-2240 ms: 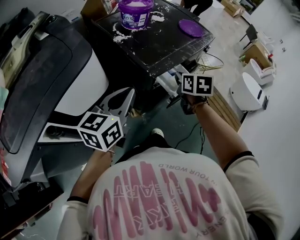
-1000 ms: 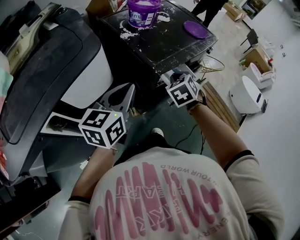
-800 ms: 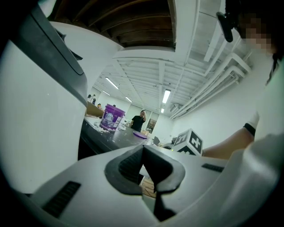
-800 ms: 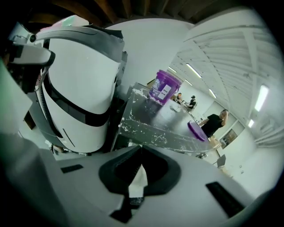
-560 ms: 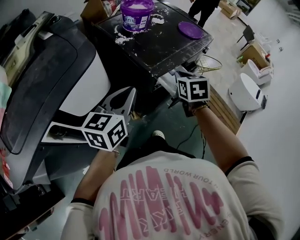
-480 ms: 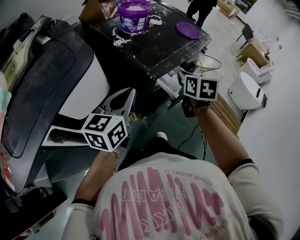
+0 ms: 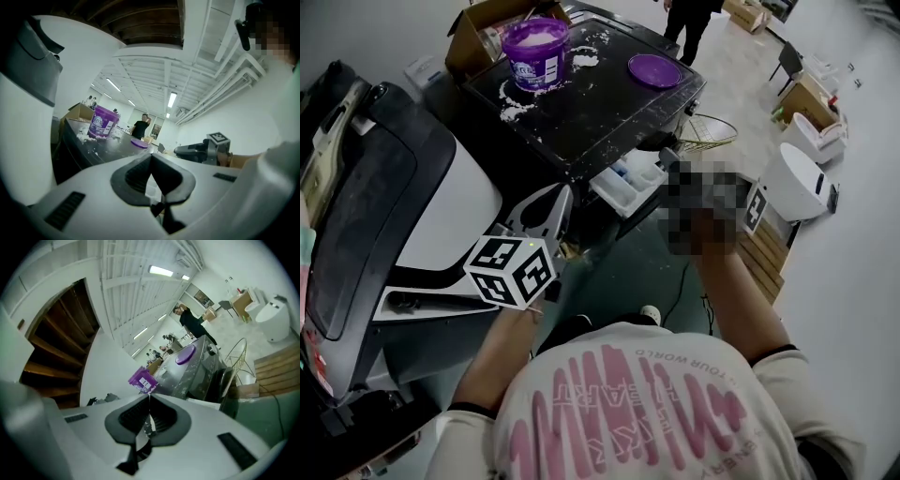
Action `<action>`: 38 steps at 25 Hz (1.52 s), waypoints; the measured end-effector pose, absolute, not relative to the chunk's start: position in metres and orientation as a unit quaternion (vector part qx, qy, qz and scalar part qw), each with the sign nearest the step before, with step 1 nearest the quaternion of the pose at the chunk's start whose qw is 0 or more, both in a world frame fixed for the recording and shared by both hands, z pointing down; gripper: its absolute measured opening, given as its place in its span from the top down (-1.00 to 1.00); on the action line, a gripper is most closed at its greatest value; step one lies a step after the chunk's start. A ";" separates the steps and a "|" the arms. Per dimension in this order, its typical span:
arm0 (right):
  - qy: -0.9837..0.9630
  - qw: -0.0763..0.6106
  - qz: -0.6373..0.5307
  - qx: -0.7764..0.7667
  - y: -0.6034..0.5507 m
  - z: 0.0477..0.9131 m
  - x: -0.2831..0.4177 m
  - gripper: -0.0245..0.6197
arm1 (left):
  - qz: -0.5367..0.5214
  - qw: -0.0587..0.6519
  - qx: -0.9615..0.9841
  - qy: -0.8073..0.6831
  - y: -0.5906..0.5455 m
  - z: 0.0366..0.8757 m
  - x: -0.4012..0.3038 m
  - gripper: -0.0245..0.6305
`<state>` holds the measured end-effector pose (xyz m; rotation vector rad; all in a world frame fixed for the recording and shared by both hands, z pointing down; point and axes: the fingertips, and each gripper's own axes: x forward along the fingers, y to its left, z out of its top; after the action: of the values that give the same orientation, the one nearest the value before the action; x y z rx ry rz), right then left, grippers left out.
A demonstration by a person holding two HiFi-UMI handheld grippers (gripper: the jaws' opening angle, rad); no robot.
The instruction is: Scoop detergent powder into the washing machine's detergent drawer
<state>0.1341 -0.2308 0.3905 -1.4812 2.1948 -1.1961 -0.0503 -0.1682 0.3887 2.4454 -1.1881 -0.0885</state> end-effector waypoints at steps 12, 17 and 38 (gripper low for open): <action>0.811 0.140 -0.297 -0.484 -0.223 0.306 0.217 0.91 | -0.072 0.173 0.855 -0.483 -0.191 0.339 0.059 0.93; 0.833 0.082 -0.248 -0.488 -0.217 0.315 0.246 0.91 | -0.067 0.169 0.843 -0.507 -0.185 0.344 0.092 0.93; 0.877 -0.011 -0.190 -0.442 -0.211 0.346 0.278 0.91 | -0.079 0.164 0.818 -0.546 -0.170 0.356 0.149 0.93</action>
<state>0.2776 -0.2112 0.3457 -1.3981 2.7742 -0.6022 0.1487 -0.1695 0.3563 2.3319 -1.5557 -0.2250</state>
